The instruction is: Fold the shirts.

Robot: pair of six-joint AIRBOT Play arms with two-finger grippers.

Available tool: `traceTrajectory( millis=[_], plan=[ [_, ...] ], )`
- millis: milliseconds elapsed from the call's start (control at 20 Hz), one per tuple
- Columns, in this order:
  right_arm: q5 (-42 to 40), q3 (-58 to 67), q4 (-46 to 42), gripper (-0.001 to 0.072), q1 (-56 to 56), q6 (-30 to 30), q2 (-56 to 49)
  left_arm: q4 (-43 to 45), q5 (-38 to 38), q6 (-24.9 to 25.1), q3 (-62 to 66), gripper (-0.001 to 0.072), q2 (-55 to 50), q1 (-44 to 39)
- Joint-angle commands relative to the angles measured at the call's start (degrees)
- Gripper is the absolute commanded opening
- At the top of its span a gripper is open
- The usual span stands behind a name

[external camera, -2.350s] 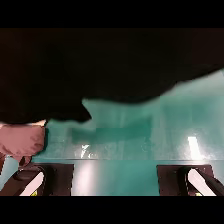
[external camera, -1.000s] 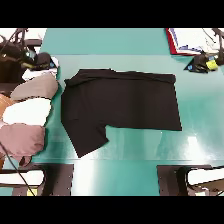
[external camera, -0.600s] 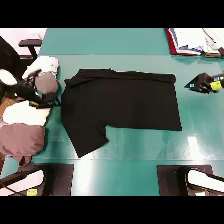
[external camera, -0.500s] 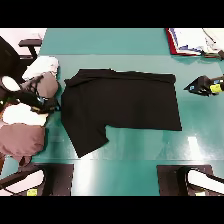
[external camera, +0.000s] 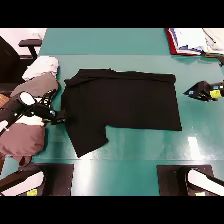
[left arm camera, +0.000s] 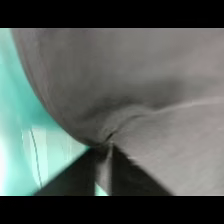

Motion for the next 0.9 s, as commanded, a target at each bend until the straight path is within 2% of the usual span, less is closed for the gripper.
traceTrajectory(
  millis=[0,100,150,200,300,400,550,700,750,800,850],
  plan=[
    [3.2,-4.2,-4.3,0.0397,-4.7,0.3,0.7,-0.3,-1.1,0.0,3.7,0.0023,0.1,-0.7],
    [2.6,-10.8,-9.2,0.0407,-9.2,1.1,2.0,-0.3,-2.7,0.0,6.6,0.0023,0.1,-0.7],
    [2.4,-14.3,-10.4,0.0535,-11.5,1.0,2.3,-0.4,-2.9,0.0,7.8,0.0023,0.1,-0.7],
    [2.4,-18.0,-10.6,0.0596,-13.8,1.1,2.0,-0.7,-2.8,0.0,8.7,0.0023,0.1,-0.7],
    [1.1,-23.6,-8.6,0.0575,-15.9,1.0,0.5,-1.8,-2.7,0.0,9.4,0.0023,0.1,-0.7],
    [-2.3,-27.5,-4.3,0.0505,-14.9,0.2,-1.1,-3.1,-2.1,0.3,9.3,0.0023,0.1,-0.7],
    [-9.2,-29.2,0.6,0.0492,-9.5,-0.1,-3.8,-3.5,-1.7,0.4,9.3,0.0023,0.1,-0.7],
    [-13.4,-26.7,1.3,0.0236,-3.8,0.0,-5.9,-3.5,-1.7,0.4,9.3,0.0023,0.1,-0.7],
    [-13.5,-25.5,1.3,0.0104,-2.4,0.0,-6.1,-3.5,-1.7,0.4,9.4,0.0023,0.1,-0.7],
    [-13.2,-24.0,1.3,0.0014,-1.3,0.0,-5.7,-3.5,-1.8,0.4,9.7,0.0022,0.4,-0.7],
    [-12.7,-22.2,1.2,0.0015,-0.6,0.0,-4.7,-3.5,-1.8,0.4,10.4,0.0022,1.3,-0.7]
  ],
)
